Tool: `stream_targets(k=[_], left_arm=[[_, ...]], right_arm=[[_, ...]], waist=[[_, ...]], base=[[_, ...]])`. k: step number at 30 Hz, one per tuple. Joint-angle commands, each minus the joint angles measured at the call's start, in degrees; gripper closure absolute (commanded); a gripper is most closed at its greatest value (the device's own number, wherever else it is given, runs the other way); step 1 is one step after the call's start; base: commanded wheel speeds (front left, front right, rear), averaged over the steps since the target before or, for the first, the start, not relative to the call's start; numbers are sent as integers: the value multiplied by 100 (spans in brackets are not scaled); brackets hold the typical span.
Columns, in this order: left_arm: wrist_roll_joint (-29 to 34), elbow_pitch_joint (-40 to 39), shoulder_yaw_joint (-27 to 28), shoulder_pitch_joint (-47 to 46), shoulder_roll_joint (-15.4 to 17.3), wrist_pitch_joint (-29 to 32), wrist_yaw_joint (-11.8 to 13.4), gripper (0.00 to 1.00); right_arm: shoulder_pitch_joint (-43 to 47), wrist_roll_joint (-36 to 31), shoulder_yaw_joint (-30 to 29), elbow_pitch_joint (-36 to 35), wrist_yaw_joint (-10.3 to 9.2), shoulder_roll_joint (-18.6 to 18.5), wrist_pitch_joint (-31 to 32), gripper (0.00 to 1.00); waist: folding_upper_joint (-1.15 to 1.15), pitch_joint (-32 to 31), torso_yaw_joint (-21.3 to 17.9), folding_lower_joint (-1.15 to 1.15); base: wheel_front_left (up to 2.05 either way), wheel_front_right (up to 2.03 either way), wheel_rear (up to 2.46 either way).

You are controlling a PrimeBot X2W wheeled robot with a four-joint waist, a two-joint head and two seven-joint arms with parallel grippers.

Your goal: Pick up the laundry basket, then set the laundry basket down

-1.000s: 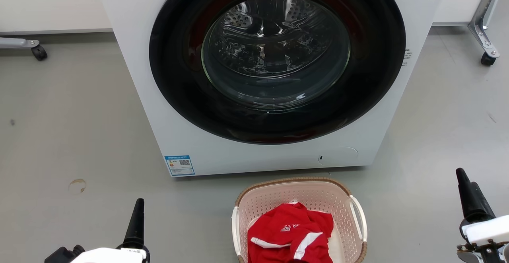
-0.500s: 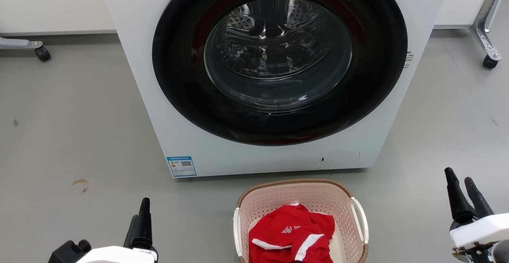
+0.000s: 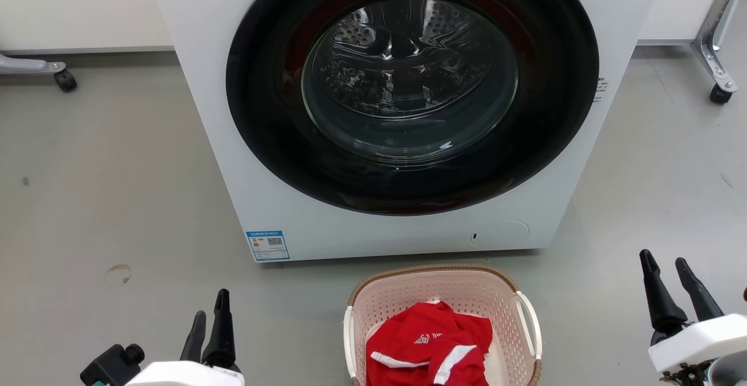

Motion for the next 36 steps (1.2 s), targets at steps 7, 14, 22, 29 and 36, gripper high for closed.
stream_targets(k=[7, 14, 22, 29, 36], left_arm=[[590, -112, 28, -220, 70, -169, 35, 0], [1010, -100, -33, -242, 76, -287, 57, 0], [1523, -79, -115, -223, 82, -421, 84, 0], [1952, -66, -165, -224, 88, -539, 111, 0], [2319, -52, -221, -223, 93, -640, 137, 0]], right_arm=[[-60, -511, 139, -162, 22, -185, -217, 0], [-45, -967, 259, -169, 24, -224, -334, 0], [-26, -1513, 311, -142, 26, -304, -469, 0], [8, -1846, 305, -158, 27, -283, -587, 0], [56, -2016, 274, -173, 29, -241, -688, 0]], waist=[[0, -6, 4, 0], [0, -7, 6, 0], [0, -24, 14, 0], [0, -31, 31, 0], [0, -36, 37, 0]], base=[[0, 0, 0], [0, 0, 0], [0, 0, 0], [0, 0, 0], [0, 0, 0]])
